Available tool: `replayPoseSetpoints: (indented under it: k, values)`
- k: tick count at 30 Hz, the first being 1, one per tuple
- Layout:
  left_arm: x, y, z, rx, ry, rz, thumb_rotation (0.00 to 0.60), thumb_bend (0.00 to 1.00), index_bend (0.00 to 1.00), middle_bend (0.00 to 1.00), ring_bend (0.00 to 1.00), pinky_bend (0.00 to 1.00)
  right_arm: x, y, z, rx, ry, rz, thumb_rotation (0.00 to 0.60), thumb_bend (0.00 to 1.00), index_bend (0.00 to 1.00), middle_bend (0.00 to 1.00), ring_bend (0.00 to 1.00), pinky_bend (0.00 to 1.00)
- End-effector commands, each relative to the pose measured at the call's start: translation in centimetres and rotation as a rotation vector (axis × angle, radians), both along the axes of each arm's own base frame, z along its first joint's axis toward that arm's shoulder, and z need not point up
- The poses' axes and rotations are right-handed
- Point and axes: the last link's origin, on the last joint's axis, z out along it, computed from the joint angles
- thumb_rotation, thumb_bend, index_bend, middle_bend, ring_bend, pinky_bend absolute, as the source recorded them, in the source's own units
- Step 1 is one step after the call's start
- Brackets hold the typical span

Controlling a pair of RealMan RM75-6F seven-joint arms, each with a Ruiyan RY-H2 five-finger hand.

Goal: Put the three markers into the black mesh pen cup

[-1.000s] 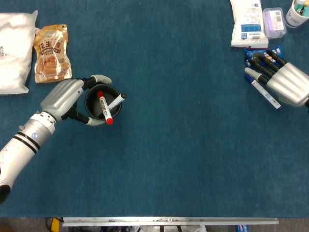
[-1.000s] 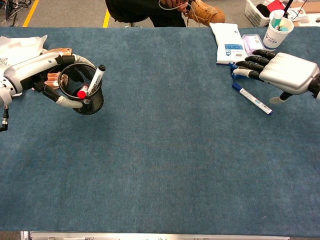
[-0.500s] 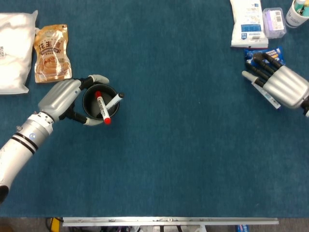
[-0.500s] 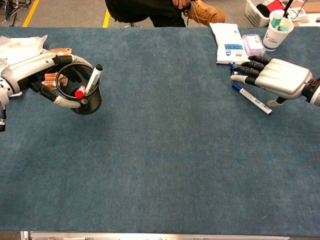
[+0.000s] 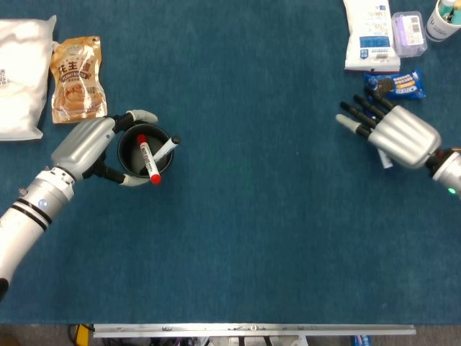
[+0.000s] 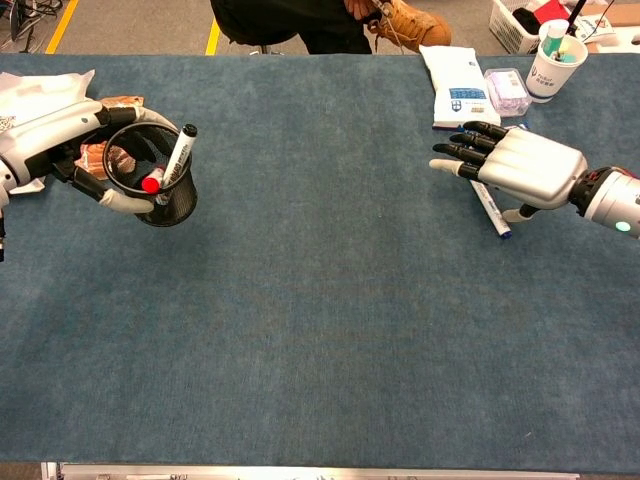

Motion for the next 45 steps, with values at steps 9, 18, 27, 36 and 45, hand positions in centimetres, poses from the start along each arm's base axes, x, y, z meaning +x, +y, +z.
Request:
replayPoseSetpoints:
  k: [9,18,27,36,45]
  values:
    - [-0.3,-0.1,0.4,0.009,0.001,0.006,0.6,0.14,0.21,0.38,0.35,0.27,3.4,0.3,-2.9,0.038,-0.114,0.004,0.6,0.0,0.0,0.0,0.0,0.0]
    - [-0.4,-0.2,0.6,0.016,0.002,0.008,0.6,0.14,0.21,0.38,0.35,0.27,6.6,-0.2,-4.3,0.042,-0.241,-0.019,0.6,0.0,0.01,0.03,0.0,0.0]
    - [-0.5,-0.3,0.7,0.019,0.003,0.011,0.6,0.14,0.21,0.38,0.35,0.27,7.6,-0.3,-4.4,0.079,-0.281,-0.086,0.6,0.09,0.33,0.17,0.01,0.0]
    - [-0.3,-0.3,0.6,0.016,0.001,0.008,0.6,0.14,0.2,0.38,0.35,0.27,8.1,-0.5,-4.6,0.073,-0.276,-0.1,0.6,0.16,0.48,0.2,0.03,0.0]
    - [-0.5,-0.3,0.7,0.022,0.003,0.017,0.6,0.14,0.2,0.38,0.35,0.27,8.0,-0.7,-5.5,0.082,-0.246,-0.1,0.6,0.17,0.51,0.21,0.04,0.0]
